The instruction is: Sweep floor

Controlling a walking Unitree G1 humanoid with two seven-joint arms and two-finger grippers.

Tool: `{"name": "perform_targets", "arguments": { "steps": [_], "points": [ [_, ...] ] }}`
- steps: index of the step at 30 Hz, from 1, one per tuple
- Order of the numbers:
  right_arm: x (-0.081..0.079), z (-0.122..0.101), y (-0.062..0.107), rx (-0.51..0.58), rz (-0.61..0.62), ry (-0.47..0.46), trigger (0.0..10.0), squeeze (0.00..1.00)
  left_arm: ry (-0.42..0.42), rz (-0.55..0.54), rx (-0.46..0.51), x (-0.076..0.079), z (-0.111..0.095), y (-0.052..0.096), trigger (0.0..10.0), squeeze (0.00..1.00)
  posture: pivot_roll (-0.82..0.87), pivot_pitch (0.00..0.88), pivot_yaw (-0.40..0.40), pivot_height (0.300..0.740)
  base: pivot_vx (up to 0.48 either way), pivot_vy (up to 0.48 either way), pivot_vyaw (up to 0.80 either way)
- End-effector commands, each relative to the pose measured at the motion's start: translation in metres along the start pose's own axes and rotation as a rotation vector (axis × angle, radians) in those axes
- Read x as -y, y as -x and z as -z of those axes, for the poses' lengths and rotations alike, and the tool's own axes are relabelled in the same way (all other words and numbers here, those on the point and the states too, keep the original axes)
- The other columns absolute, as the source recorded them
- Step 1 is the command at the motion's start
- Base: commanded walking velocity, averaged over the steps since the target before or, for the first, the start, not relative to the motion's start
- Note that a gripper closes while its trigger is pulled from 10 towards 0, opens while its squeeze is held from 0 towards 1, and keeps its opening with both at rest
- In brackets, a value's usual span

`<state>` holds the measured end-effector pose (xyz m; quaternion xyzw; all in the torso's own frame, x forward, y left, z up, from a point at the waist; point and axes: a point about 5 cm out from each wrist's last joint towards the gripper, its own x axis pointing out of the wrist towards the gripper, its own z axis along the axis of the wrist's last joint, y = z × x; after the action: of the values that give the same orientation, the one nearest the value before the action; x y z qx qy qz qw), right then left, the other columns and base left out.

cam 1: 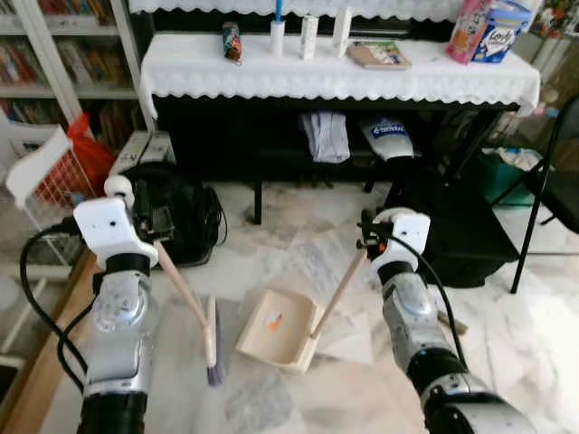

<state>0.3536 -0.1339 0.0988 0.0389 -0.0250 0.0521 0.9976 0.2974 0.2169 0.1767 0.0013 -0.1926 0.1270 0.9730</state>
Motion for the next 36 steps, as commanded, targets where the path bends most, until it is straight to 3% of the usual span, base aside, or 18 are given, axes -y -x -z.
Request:
{"name": "perform_targets", "arguments": {
  "steps": [1,10,17,25,36],
  "points": [
    [0.0022,-0.0081,-0.0034,0.034,0.006,-0.015,10.0,0.00,-0.002,0.006,0.051,0.0031,-0.0101,-0.0042,10.0,0.00,0.06,0.003,-0.036,0.740,0.000,-0.296,0.00],
    [0.0011,-0.0080,-0.0040,0.028,-0.005,-0.015,10.0,0.00,-0.004,-0.016,0.036,-0.0004,-0.0075,-0.0030,10.0,0.00,0.06,0.006,-0.040,0.740,0.000,-0.385,0.00],
    [0.0002,-0.0078,-0.0039,0.028,-0.011,-0.016,10.0,0.00,-0.015,-0.011,0.026,-0.0009,-0.0062,-0.0026,10.0,0.00,0.06,0.009,-0.042,0.740,0.000,0.000,0.00],
    [-0.0005,-0.0071,-0.0036,0.024,-0.018,-0.014,10.0,0.00,-0.020,-0.012,0.021,-0.0008,-0.0047,-0.0017,10.0,0.00,0.06,0.009,-0.043,0.740,0.325,-0.347,0.00],
    [-0.0014,-0.0068,-0.0037,0.022,-0.025,-0.017,10.0,0.00,-0.009,-0.016,0.008,-0.0025,-0.0026,-0.0013,10.0,0.00,0.06,0.008,-0.046,0.740,0.373,0.000,0.00]
  ]
}}
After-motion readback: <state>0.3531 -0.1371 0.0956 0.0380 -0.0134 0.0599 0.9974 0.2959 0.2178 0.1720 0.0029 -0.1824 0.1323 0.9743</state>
